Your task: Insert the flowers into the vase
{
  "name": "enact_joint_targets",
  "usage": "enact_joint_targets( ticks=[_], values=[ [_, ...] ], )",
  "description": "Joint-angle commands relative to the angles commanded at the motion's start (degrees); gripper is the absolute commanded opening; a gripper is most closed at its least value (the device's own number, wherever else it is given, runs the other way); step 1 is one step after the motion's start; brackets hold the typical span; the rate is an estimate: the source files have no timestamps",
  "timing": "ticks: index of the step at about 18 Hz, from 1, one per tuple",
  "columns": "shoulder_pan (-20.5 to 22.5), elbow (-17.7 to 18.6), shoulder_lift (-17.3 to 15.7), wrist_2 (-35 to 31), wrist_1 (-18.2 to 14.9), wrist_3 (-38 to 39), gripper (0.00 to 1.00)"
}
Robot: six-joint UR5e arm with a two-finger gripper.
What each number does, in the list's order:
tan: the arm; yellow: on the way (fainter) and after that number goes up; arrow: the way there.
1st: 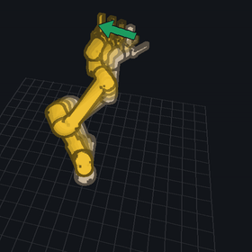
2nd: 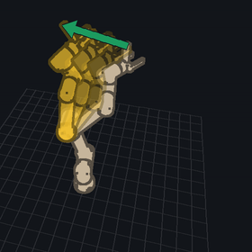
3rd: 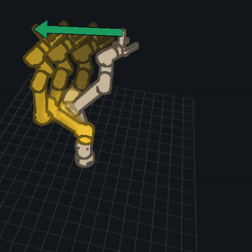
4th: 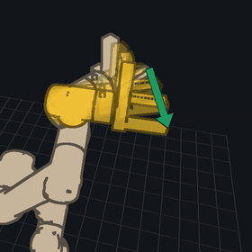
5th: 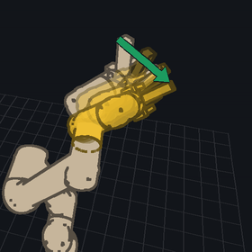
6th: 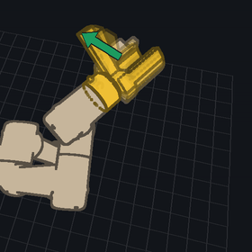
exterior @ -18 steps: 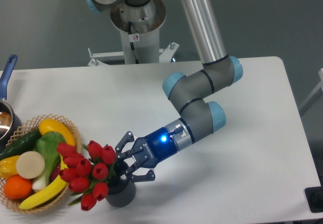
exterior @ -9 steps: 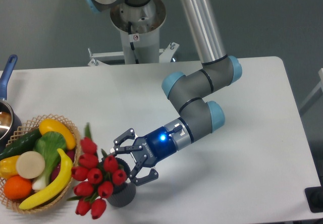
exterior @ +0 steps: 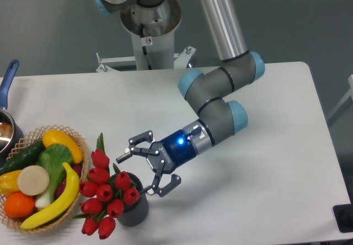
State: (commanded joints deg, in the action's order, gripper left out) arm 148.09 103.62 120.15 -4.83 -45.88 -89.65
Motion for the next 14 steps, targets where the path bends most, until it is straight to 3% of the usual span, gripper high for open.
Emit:
enact_joint_targets(
  ticks=[8, 14],
  values=[
    [8.08, 0.01, -7.03, -2.18, -0.09, 0.18, 1.00],
    [12.74, -3.07, -13.17, -23.08, -0.09, 0.79, 1.00]
  ],
)
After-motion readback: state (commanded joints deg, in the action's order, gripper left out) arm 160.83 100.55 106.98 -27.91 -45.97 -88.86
